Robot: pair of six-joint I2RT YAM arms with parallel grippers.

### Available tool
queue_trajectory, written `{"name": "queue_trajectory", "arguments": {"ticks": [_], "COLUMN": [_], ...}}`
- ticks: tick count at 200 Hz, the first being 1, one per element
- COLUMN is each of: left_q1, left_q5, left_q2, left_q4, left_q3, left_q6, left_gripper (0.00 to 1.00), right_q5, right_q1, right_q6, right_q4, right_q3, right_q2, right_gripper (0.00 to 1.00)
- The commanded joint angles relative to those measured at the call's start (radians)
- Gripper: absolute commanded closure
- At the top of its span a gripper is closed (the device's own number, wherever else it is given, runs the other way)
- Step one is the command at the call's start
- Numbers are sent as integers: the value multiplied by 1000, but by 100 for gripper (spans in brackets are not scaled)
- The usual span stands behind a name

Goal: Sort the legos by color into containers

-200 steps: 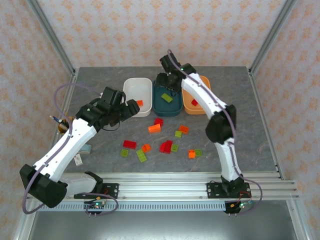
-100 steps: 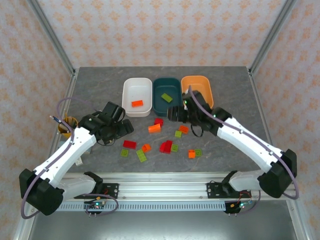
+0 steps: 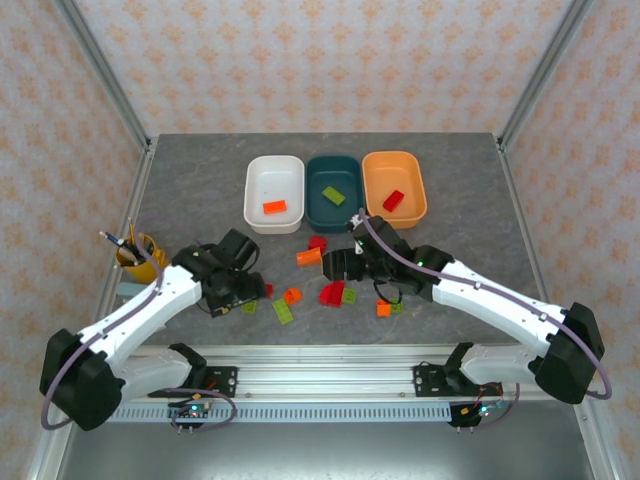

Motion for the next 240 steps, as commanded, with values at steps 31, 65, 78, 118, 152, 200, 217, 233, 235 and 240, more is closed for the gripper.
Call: {"name": "queue_trajectory", "arguments": {"ticks": [31, 65, 78, 118, 152, 200, 217, 233, 235, 240], "left_q1": [-179, -198, -211, -238, -238, -238, -238, -236, -236, -236], "left_q5": [-29, 21, 10, -36, -60, -46, -75, -82, -82, -80], "left_q2": [208, 364, 415, 546, 615, 660, 680, 706, 709, 715], "left_q4": [88, 115, 108, -3, -58, 0, 15, 14, 14, 16], "left_q3": [187, 243, 287, 425, 463, 417, 421, 428, 428, 427], "left_q6": [56, 109, 172, 550, 752, 868, 882, 885, 885, 882], "left_gripper": [23, 19, 19, 17, 17, 17, 18, 20, 21, 21], "right_q5": [26, 79, 95, 146, 183, 254, 271, 278, 279, 281], "right_q1": [4, 3, 3, 3, 4, 2, 2, 2, 2, 3], "right_q6": [10, 20, 23, 60, 100, 154, 175, 190, 192, 196], "right_q4": [16, -26, -40, -82, -103, -170, -186, -204, -206, -210], "right_q3": [-5, -34, -48, -91, -118, -141, -155, -160, -161, -162], "right_q2": [-13, -88, -120, -201, -264, -378, -419, -440, -441, -444], "right_gripper": [21, 21, 21, 20, 20, 18, 17, 17, 17, 17]}}
